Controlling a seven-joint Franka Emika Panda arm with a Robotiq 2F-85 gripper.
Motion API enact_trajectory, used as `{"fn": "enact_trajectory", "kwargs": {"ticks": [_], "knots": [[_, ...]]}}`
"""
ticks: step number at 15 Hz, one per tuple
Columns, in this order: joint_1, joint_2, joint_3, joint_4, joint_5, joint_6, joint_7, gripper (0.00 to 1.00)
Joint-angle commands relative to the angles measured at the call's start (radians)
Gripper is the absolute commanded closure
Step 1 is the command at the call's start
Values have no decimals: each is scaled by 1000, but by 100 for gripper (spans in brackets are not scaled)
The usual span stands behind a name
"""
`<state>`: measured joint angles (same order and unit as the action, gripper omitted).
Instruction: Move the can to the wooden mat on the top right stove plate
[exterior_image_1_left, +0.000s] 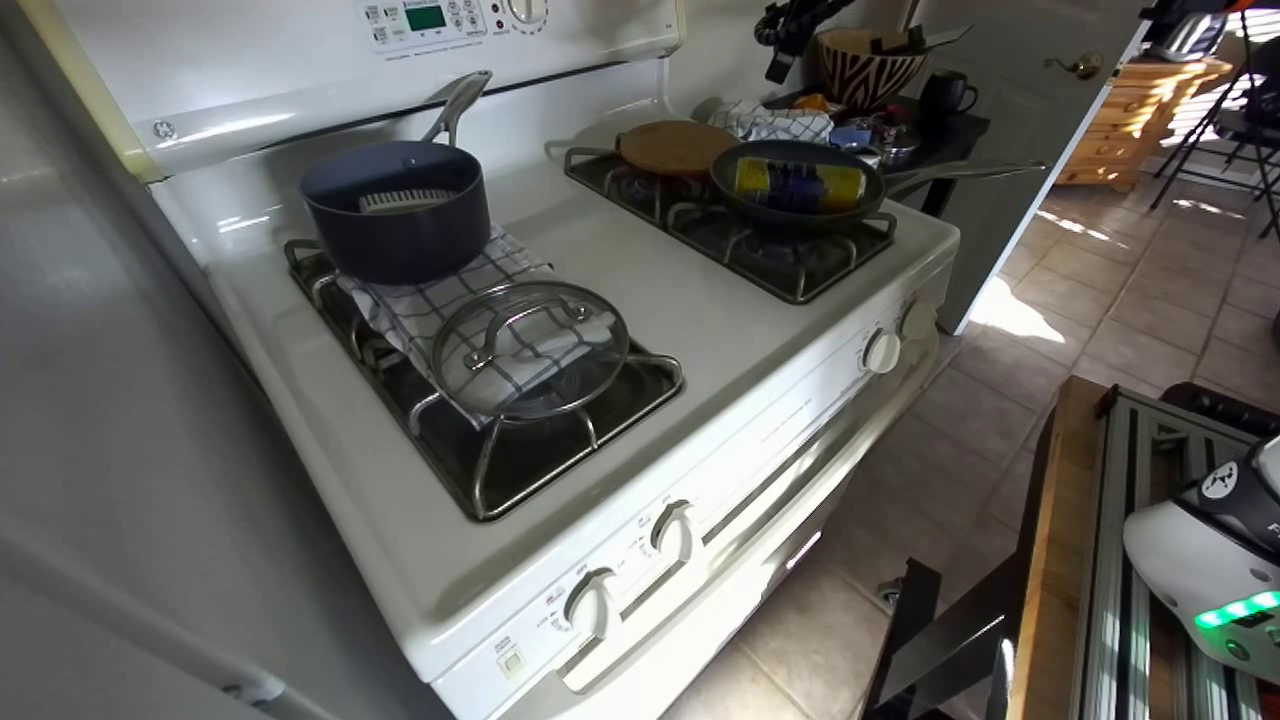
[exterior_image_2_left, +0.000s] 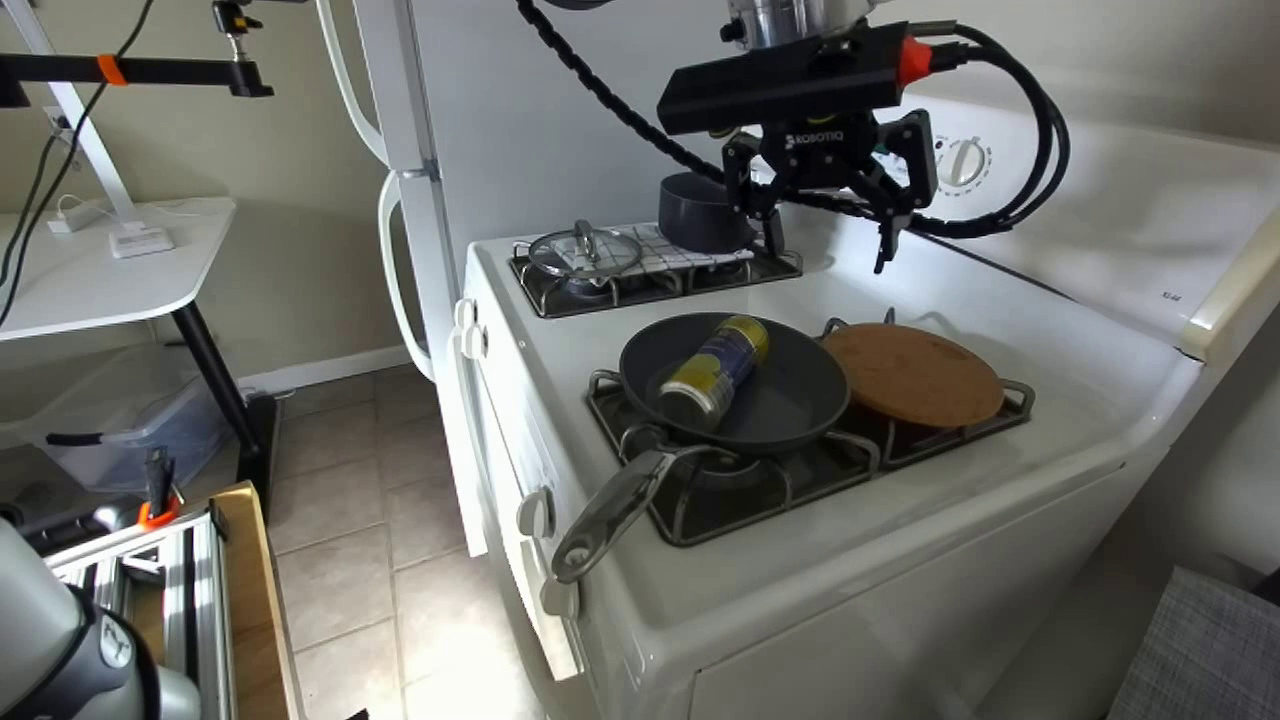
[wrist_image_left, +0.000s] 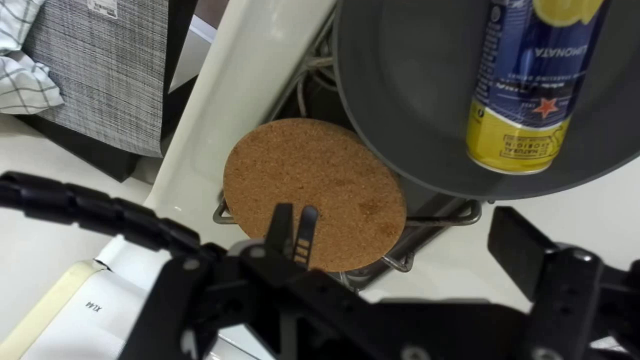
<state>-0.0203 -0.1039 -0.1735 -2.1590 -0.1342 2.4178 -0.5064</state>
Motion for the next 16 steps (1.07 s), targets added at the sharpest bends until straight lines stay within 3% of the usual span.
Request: {"fn": "enact_trajectory", "kwargs": {"ticks": [1, 7, 13, 16], "knots": [[-17, -3, 31, -15, -17, -14, 8, 0], [2, -10, 73, -53, 21, -119, -47, 0], [12, 11, 88, -98, 158, -44, -26, 0], [8, 21, 95, -113, 164, -23, -15, 0]]}}
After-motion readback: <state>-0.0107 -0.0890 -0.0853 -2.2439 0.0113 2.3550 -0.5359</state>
